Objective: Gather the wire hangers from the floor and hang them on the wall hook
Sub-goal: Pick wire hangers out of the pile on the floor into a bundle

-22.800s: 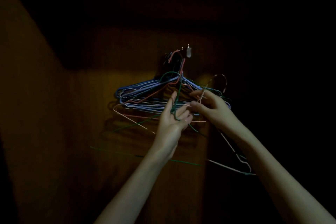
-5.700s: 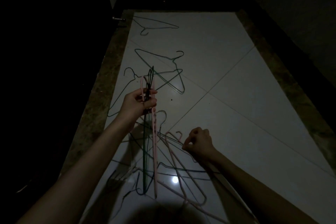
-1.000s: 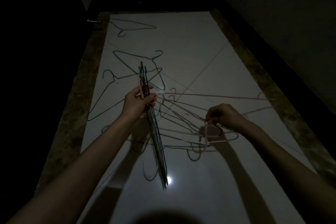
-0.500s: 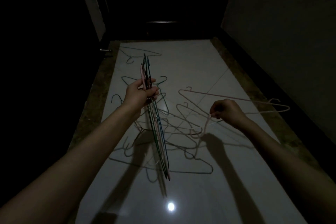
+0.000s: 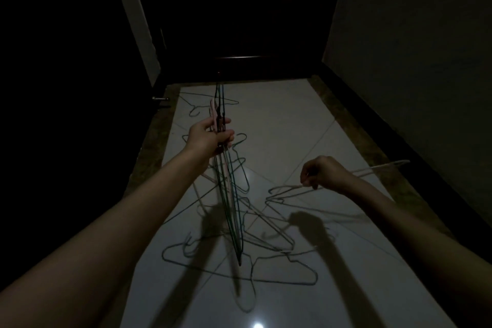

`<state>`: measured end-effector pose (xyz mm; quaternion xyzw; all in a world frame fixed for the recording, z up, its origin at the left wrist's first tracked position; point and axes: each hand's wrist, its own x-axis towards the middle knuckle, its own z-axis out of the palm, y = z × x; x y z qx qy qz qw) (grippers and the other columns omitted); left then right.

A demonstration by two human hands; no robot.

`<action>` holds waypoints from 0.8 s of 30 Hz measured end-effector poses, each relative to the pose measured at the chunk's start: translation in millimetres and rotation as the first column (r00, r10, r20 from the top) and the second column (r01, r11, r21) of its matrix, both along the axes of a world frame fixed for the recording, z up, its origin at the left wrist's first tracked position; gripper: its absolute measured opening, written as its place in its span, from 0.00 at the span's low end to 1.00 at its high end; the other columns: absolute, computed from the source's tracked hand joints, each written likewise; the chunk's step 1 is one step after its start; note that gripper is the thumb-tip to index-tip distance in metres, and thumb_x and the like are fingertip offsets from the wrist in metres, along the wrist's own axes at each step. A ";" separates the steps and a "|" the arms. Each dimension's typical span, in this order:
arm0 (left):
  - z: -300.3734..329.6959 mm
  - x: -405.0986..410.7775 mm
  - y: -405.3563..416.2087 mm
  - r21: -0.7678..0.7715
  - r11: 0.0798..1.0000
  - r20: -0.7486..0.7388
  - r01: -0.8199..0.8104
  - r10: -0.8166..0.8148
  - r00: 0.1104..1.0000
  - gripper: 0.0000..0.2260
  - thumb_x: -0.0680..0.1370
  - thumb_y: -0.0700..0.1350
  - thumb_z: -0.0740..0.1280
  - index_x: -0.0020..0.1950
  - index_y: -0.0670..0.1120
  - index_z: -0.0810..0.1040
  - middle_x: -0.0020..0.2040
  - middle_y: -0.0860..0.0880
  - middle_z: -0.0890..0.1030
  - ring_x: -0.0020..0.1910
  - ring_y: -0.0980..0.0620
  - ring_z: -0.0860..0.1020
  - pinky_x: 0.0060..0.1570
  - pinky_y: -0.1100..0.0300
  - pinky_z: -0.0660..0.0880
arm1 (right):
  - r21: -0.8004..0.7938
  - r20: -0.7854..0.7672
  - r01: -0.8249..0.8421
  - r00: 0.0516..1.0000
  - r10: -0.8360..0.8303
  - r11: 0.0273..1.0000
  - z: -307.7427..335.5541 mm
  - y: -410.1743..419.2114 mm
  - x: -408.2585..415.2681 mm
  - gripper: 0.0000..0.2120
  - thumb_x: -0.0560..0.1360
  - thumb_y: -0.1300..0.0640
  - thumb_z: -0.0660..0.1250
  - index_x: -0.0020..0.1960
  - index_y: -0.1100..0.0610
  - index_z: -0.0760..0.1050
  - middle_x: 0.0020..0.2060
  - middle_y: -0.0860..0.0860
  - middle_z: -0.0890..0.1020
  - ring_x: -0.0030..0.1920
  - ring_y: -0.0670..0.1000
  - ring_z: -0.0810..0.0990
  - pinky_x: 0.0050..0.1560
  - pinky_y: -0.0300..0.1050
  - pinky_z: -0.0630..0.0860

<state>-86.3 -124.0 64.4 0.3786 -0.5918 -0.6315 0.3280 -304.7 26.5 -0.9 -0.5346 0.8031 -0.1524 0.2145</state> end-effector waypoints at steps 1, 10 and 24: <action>-1.6 -0.7 0.1 -0.007 1.000 0.008 0.010 -0.010 1.000 0.10 0.76 0.32 0.64 0.55 0.42 0.75 0.44 0.45 0.78 0.40 0.53 0.78 0.34 0.68 0.78 | -0.013 0.012 0.001 1.000 -0.001 1.000 -0.4 0.0 -0.7 0.09 0.70 0.65 0.72 0.35 0.54 0.76 0.34 0.55 0.82 0.31 0.46 0.78 0.41 0.43 0.76; -5.1 -13.5 -12.8 0.020 0.999 0.038 0.033 -0.034 0.999 0.07 0.76 0.31 0.65 0.50 0.41 0.75 0.41 0.44 0.79 0.38 0.50 0.78 0.32 0.66 0.78 | -0.207 0.210 0.188 0.967 -0.144 0.960 13.3 -21.1 -4.1 0.03 0.75 0.60 0.67 0.47 0.54 0.78 0.40 0.52 0.81 0.36 0.44 0.75 0.37 0.37 0.72; -38.2 -45.3 -31.5 0.283 0.959 0.032 -0.026 0.018 0.999 0.11 0.75 0.27 0.64 0.44 0.43 0.72 0.39 0.41 0.77 0.35 0.49 0.76 0.33 0.60 0.76 | -0.320 0.425 0.440 0.858 -0.287 0.839 12.1 -136.2 60.9 0.03 0.73 0.61 0.69 0.42 0.55 0.76 0.37 0.55 0.80 0.36 0.53 0.81 0.41 0.51 0.81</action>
